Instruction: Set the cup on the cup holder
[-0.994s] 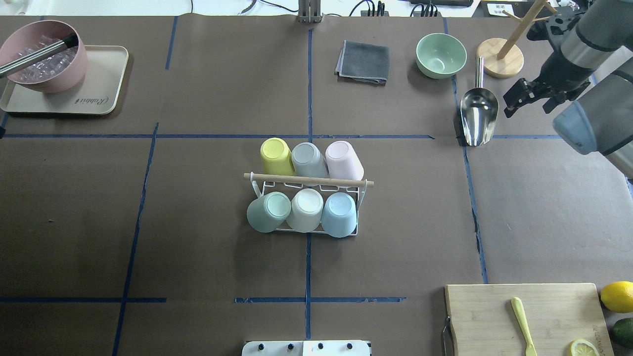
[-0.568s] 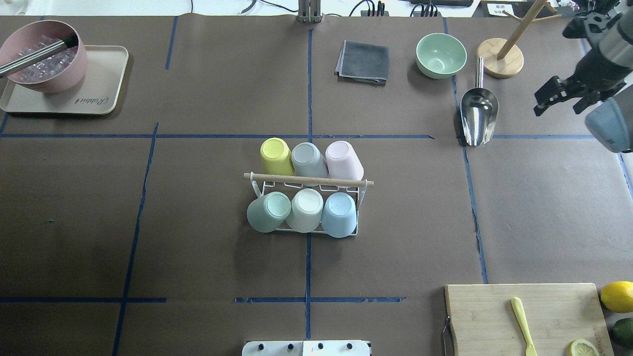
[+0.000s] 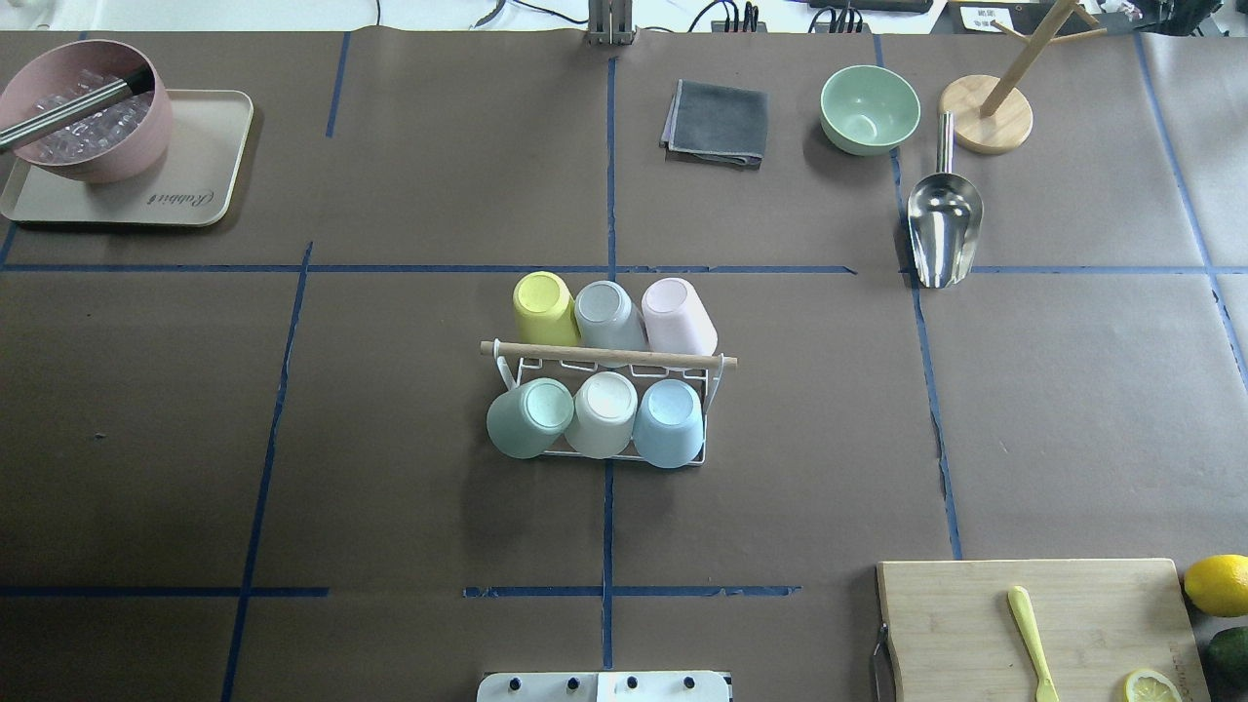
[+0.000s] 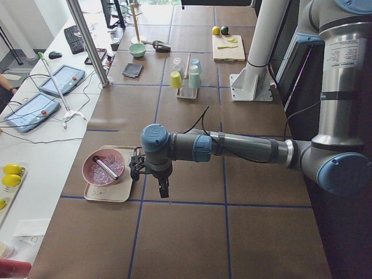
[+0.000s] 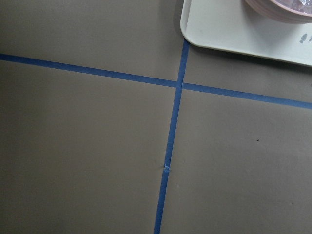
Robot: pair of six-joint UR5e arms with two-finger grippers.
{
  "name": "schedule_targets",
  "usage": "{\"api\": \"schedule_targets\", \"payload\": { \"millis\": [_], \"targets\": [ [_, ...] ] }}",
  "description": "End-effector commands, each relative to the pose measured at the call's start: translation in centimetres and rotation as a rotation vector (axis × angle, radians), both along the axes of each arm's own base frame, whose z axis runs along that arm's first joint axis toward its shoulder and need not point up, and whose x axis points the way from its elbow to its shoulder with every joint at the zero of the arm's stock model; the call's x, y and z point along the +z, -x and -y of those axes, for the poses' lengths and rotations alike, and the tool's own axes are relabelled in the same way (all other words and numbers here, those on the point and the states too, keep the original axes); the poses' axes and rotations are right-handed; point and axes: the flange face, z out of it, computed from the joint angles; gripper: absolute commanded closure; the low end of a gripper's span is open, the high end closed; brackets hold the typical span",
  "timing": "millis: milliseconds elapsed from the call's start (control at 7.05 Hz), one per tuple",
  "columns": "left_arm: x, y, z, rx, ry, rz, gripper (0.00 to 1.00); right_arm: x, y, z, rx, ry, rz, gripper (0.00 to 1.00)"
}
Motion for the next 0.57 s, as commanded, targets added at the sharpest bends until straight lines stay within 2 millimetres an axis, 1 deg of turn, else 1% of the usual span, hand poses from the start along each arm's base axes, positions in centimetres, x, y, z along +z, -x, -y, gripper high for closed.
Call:
{"api": "schedule_targets", "payload": {
  "millis": [0, 142, 284, 426],
  "targets": [
    [0.3, 0.5, -0.6, 0.067, -0.068, -0.014, 0.00, 2.6, -2.2, -4.8, -0.007, 0.011, -0.014, 0.00],
    [0.5, 0.1, -0.7, 0.111, -0.106, -0.073, 0.00, 3.4, -2.4, -5.1, -0.025, 0.010, -0.046, 0.00],
    [0.7, 0.1, -0.7, 0.127, -0.116, -0.078, 0.00, 3.5, -2.7, -4.7, -0.026, 0.003, -0.090, 0.00],
    [1.4, 0.1, -1.3, 0.136, -0.111, -0.079, 0.00, 3.6, -2.8, -4.5, -0.027, 0.004, -0.104, 0.00]
  ]
}}
